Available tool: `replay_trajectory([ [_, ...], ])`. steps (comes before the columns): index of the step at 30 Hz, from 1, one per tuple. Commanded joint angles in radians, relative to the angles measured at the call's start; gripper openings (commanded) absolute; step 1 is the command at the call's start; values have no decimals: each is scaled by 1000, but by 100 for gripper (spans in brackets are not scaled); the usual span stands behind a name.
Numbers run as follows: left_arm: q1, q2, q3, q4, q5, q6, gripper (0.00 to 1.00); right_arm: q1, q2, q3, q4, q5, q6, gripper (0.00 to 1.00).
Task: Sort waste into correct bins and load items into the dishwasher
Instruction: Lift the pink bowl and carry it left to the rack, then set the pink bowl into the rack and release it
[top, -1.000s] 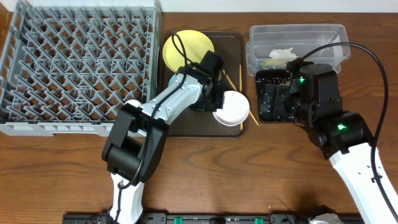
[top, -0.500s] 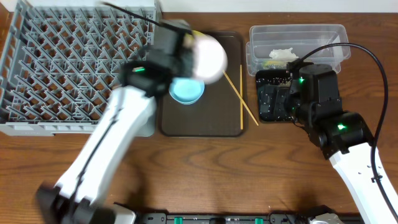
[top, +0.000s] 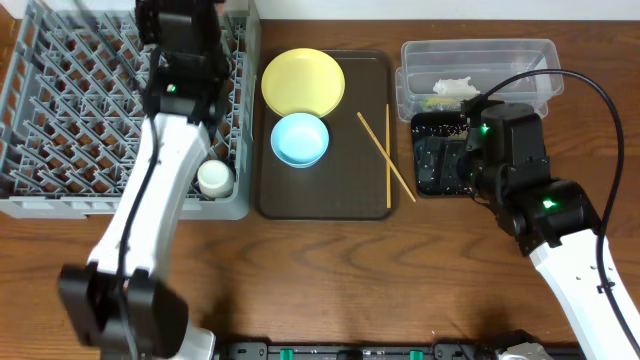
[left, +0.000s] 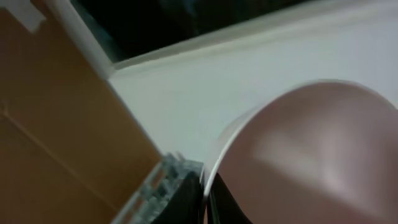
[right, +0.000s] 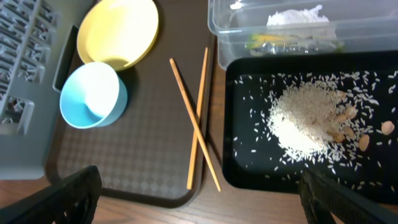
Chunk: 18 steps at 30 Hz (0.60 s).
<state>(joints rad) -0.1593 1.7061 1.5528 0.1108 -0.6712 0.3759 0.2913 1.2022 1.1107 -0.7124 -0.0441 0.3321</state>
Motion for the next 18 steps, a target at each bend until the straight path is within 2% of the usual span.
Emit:
replay_trajectory([
  [1, 8, 96, 1, 54, -92, 206, 8, -5, 3, 6, 1, 14, 3, 99],
  [4, 31, 185, 1, 116, -108, 244, 8, -5, 3, 6, 1, 14, 3, 99],
  [12, 88, 350, 1, 285, -107, 245, 8, -5, 3, 6, 1, 14, 3, 99],
  [18, 93, 441, 1, 306, -96, 233, 8, -5, 3, 6, 1, 14, 3, 99],
])
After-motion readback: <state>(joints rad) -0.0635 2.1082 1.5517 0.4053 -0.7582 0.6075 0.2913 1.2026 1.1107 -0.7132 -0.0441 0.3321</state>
